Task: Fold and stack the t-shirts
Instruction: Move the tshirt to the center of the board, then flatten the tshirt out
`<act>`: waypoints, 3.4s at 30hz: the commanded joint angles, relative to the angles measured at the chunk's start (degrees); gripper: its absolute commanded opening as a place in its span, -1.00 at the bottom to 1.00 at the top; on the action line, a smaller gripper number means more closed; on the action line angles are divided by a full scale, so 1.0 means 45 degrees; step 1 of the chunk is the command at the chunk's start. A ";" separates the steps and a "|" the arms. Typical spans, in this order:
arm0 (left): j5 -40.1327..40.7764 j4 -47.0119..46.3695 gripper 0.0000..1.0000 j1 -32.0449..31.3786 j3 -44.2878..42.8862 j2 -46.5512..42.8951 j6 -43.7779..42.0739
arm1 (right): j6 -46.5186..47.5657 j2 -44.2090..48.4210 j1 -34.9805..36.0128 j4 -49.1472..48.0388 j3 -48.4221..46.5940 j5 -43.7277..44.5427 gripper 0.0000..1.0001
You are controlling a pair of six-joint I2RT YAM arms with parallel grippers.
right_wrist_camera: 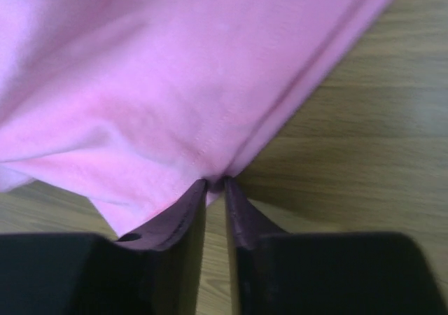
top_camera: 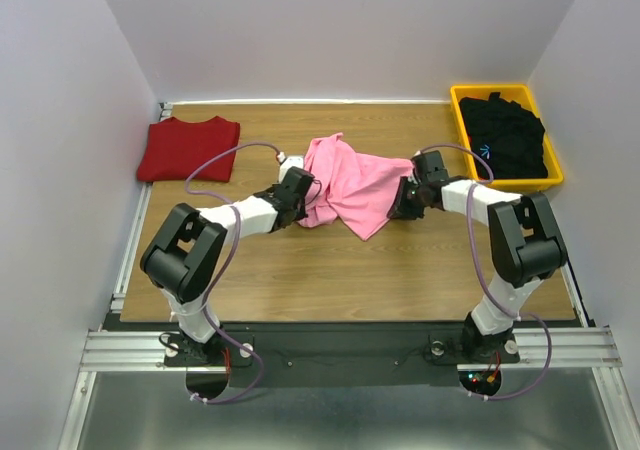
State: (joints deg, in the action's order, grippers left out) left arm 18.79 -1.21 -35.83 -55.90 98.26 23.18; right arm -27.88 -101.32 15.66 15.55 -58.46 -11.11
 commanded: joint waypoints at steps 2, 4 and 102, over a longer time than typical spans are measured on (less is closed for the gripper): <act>0.0844 -0.0063 -0.68 0.1242 0.0897 -0.0857 0.0473 | -0.0406 0.0522 -0.0997 0.0372 0.0997 0.1356 -0.66; 0.0884 0.0249 -0.83 0.1923 0.1229 -0.1306 0.0591 | -0.0465 0.0795 -0.1194 0.0431 0.1232 0.1649 -0.76; 0.1217 0.0150 -0.29 0.3471 -0.0309 -0.3810 -0.1831 | 0.1449 0.0603 -0.3402 0.4044 -0.6148 0.4776 -0.24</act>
State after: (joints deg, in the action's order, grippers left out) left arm 25.23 2.09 -20.75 -49.41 79.99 13.39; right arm -21.15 -96.20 1.06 33.45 -81.52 11.94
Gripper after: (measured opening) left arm 0.282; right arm 0.309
